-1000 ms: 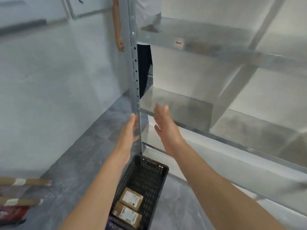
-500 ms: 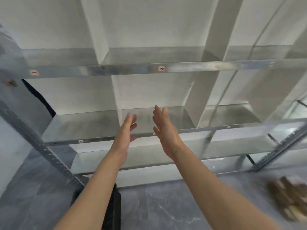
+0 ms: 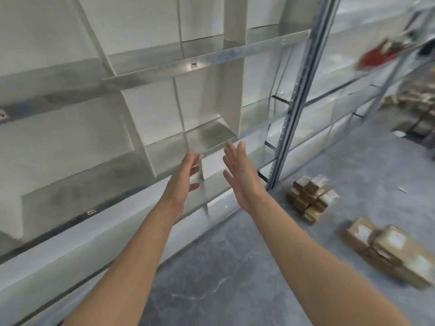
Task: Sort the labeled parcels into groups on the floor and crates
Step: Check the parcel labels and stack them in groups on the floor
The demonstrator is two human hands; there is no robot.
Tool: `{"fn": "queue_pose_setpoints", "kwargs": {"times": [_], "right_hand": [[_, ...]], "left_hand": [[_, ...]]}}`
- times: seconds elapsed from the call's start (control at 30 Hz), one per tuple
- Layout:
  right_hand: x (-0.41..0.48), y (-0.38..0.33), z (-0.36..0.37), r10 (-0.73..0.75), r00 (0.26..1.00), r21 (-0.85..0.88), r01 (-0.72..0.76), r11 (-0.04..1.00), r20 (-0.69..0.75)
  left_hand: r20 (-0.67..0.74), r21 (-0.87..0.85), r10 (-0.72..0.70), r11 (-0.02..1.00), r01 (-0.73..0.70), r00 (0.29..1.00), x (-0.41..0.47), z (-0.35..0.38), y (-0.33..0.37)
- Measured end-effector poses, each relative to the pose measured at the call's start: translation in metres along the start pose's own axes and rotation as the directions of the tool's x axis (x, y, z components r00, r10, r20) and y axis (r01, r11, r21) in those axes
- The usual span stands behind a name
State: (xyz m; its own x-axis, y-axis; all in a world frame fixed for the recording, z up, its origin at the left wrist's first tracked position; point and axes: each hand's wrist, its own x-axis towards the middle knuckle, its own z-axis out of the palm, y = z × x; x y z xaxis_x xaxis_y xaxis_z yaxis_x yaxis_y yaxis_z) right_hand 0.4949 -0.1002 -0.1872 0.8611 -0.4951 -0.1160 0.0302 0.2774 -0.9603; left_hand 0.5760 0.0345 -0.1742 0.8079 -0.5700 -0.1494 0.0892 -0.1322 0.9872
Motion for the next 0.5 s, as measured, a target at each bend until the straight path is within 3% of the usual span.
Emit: {"fn": "queue_pose_setpoints", "kwargs": {"times": [0.27,0.5], "right_hand": [[0.007,-0.006,-0.133,0.009,0.965,0.051,0.005,0.999,-0.261],[0.050,-0.007,-0.228,0.061,0.870,0.119,-0.003,0.993,-0.489]], "left_hand": [[0.311,0.060,-0.052,0.998,0.035,0.949,0.064,0.143,-0.012],[0.494,0.107,-0.149,0.988,0.110,0.856,0.153,0.249,-0.027]]}}
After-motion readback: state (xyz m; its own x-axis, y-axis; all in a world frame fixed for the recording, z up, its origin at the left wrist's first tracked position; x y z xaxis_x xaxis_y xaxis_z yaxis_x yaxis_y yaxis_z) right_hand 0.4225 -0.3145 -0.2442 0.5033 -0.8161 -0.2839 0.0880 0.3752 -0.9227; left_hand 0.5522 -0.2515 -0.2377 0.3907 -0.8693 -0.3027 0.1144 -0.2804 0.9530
